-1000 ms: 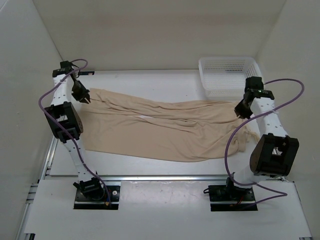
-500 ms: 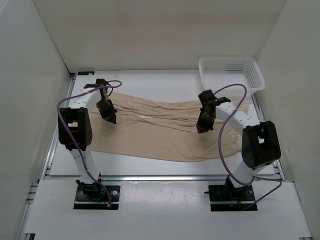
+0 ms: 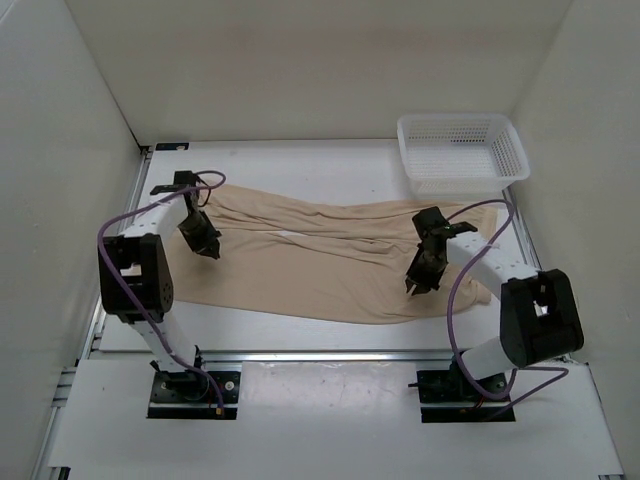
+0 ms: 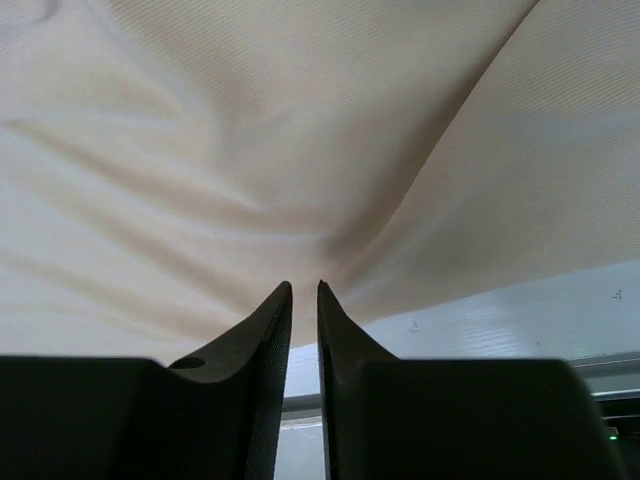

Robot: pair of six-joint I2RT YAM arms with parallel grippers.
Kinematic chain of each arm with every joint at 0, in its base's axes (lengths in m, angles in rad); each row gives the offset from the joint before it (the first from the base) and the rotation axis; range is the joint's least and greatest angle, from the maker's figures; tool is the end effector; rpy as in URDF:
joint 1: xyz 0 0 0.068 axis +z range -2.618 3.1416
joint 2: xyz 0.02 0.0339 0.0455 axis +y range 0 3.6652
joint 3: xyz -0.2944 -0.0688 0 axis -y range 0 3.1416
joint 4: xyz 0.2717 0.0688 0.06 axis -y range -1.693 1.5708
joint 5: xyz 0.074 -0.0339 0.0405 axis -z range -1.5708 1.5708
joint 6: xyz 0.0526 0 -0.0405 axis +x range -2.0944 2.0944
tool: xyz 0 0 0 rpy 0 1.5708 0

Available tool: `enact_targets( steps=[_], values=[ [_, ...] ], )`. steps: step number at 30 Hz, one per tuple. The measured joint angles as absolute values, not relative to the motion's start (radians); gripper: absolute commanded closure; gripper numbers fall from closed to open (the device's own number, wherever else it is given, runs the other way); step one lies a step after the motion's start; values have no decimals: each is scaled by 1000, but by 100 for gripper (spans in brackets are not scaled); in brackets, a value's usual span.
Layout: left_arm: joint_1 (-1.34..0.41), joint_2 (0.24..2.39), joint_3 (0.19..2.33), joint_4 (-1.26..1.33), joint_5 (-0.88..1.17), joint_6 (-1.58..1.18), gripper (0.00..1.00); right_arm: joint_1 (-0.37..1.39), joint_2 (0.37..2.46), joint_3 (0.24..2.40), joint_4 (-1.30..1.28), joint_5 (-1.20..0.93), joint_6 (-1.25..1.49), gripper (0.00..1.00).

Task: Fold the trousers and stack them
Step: Flatten the trousers out

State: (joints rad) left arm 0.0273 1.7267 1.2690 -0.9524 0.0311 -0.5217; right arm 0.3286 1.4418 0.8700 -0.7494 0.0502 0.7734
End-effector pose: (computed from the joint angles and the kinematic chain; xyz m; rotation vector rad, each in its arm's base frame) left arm 0.3561 0.0081 0.2131 -0.8073 2.8806 -0.1041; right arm 0.2605 0.0860 0.1863 0.6486 2.8266 0.1284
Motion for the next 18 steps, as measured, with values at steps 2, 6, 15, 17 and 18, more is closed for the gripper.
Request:
enact_targets(
  steps=[2, 6, 15, 17, 18],
  values=[
    [32, 1765, 1256, -931, 43, -529, 85, 326, 1476, 880, -745, 57, 781, 79],
    [33, 1876, 1254, -902, 64, -539, 87, 334, 1559, 875, -728, 63, 799, 80],
    [97, 1871, 1185, -869, 127, -549, 88, 363, 1380, 681, -714, 42, 913, 80],
    [119, 1859, 1169, -868, 138, -549, 88, 382, 1330, 644, -727, 38, 943, 80],
    [129, 1848, 1154, -863, 139, -548, 88, 397, 1306, 627, -741, 37, 962, 80]
  ],
)
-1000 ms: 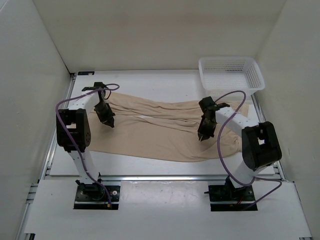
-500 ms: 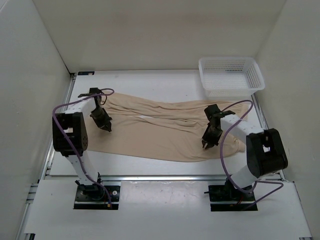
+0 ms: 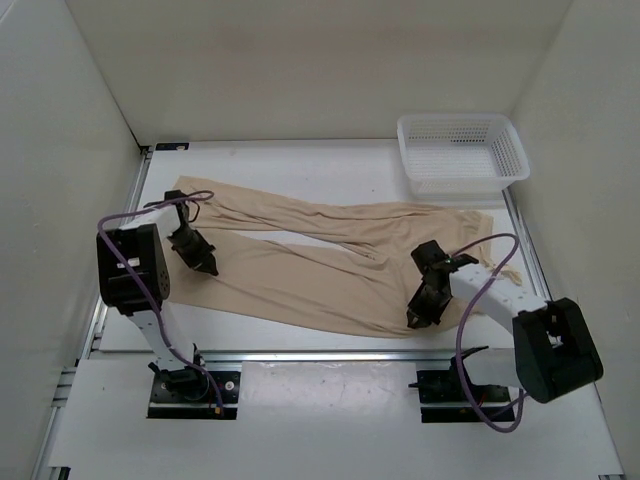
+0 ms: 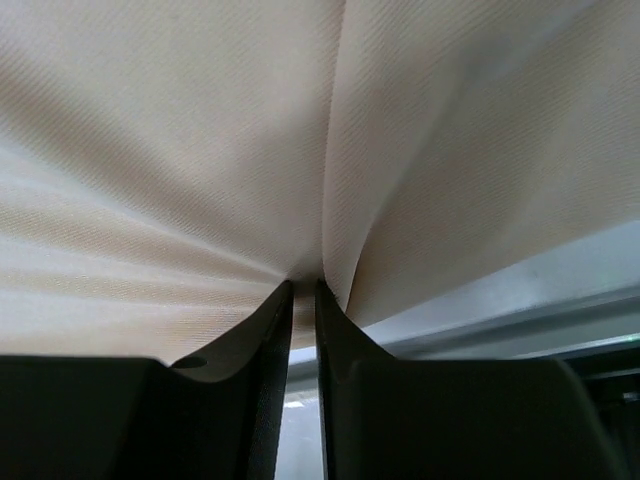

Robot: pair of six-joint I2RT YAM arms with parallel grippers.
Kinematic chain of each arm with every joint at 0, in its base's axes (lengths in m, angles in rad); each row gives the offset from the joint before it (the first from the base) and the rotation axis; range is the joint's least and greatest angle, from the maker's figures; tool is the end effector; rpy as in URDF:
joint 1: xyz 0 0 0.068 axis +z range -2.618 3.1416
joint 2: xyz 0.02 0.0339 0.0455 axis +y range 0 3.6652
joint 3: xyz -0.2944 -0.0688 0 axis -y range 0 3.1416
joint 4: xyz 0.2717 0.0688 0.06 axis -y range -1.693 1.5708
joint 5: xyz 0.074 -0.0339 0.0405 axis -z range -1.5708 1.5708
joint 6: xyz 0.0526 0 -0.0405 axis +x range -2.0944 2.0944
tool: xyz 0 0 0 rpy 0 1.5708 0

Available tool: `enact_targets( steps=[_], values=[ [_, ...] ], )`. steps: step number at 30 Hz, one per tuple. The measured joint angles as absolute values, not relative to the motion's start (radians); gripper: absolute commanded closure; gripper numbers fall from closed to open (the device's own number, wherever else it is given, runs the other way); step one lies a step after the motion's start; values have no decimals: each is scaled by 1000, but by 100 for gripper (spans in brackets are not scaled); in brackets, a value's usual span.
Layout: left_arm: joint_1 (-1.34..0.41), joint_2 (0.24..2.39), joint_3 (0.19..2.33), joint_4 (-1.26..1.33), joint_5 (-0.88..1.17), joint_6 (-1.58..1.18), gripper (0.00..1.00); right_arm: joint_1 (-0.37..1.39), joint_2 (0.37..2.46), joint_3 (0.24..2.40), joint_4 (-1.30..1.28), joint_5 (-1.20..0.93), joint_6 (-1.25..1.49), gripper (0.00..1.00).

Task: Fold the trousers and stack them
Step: Flatten the trousers out

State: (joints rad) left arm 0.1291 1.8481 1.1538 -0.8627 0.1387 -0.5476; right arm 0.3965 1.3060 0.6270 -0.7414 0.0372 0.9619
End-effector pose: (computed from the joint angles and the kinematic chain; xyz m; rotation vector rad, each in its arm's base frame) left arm 0.3476 0.0378 0.1428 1.0338 -2.9424 0.2164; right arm 0.1954 0.0797 0.1486 0.8408 2.8794 0.0985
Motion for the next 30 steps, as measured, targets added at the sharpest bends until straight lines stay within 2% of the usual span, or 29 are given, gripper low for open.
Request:
enact_targets(
  steps=[6, 7, 9, 10, 13, 21, 26, 30],
  values=[
    [156, 1773, 1067, -876, 118, -542, 88, 470, 1176, 588, -849, 59, 1030, 77],
    [156, 1769, 1068, -883, 110, -542, 88, 476, 1168, 603, -876, 78, 1037, 73],
    [156, 1765, 1080, -899, 94, -542, 85, 478, 1165, 658, -934, 118, 1041, 71],
    [156, 1765, 1098, -916, 85, -542, 84, 470, 1167, 703, -960, 148, 1039, 67],
    [159, 1765, 1177, -947, 60, -538, 83, 403, 1177, 831, -988, 219, 1015, 66],
    [197, 1830, 1326, -950, 36, -535, 83, 150, 1365, 921, -947, 279, 933, 66],
    [215, 1924, 1335, -958, 36, -535, 83, 130, 1514, 918, -917, 277, 927, 67],
    [230, 1936, 1330, -966, 35, -535, 84, 130, 1514, 852, -889, 258, 936, 67]
  ],
)
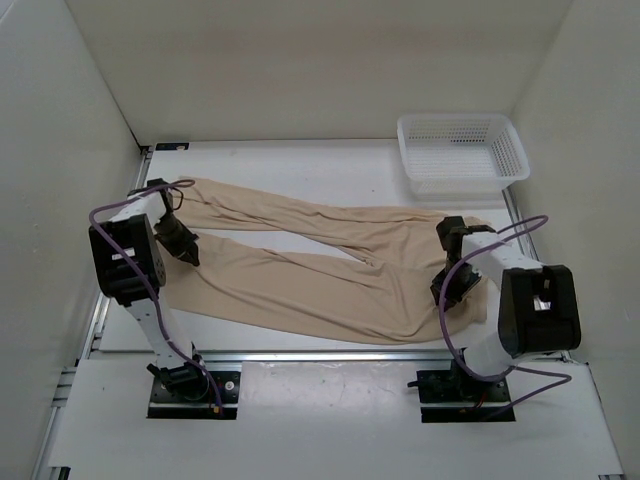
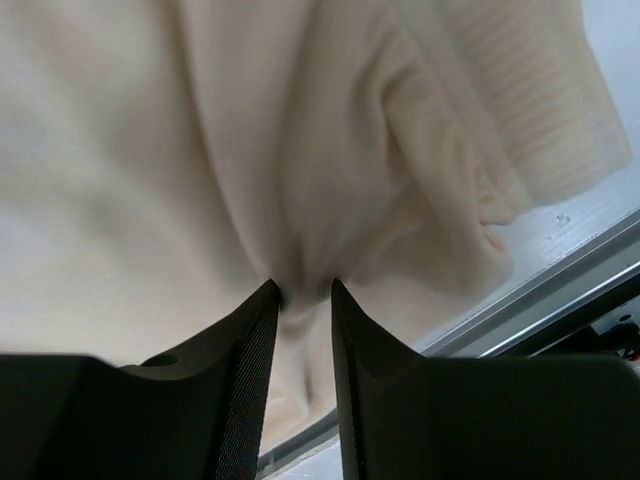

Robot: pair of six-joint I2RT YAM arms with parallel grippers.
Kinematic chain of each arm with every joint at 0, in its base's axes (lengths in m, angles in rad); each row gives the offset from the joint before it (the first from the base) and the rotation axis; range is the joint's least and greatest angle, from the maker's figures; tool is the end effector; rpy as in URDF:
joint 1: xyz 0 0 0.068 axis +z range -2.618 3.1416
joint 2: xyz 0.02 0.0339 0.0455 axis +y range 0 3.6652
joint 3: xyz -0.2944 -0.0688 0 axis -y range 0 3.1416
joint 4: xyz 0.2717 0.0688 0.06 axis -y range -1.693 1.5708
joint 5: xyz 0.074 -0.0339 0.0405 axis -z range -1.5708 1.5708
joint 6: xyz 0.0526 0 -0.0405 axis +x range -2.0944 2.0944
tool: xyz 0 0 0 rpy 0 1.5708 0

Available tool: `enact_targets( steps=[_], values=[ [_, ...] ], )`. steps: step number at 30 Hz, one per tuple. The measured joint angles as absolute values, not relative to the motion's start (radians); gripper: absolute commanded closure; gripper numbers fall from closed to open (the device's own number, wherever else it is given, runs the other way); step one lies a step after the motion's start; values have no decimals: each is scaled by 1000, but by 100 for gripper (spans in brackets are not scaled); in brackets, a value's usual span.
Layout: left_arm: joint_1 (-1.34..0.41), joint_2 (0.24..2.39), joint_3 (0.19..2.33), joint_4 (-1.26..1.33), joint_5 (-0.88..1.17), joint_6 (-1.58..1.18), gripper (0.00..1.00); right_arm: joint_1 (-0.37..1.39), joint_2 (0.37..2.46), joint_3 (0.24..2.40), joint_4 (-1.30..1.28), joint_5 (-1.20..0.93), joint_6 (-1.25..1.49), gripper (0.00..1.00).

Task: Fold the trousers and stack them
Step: Flatten the trousers out

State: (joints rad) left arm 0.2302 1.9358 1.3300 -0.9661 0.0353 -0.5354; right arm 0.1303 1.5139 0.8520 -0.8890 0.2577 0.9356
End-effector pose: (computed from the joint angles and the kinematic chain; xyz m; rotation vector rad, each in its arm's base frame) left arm 0.3728 0.0855 0.1565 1.1709 -2.9078 0.0544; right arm 0.2565 0.0201 0.1629 1.1701 2.7375 -0.3172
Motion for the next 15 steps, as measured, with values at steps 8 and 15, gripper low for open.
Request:
enact_targets(
  steps=[8, 15],
  values=[
    [265, 1932, 1452, -1019, 39, -532, 69, 130, 1386, 821, -923, 241, 942, 67],
    [265, 2143, 1894, -1076, 66, -528, 56, 130, 1436, 1053, -939, 287, 919, 67]
  ],
)
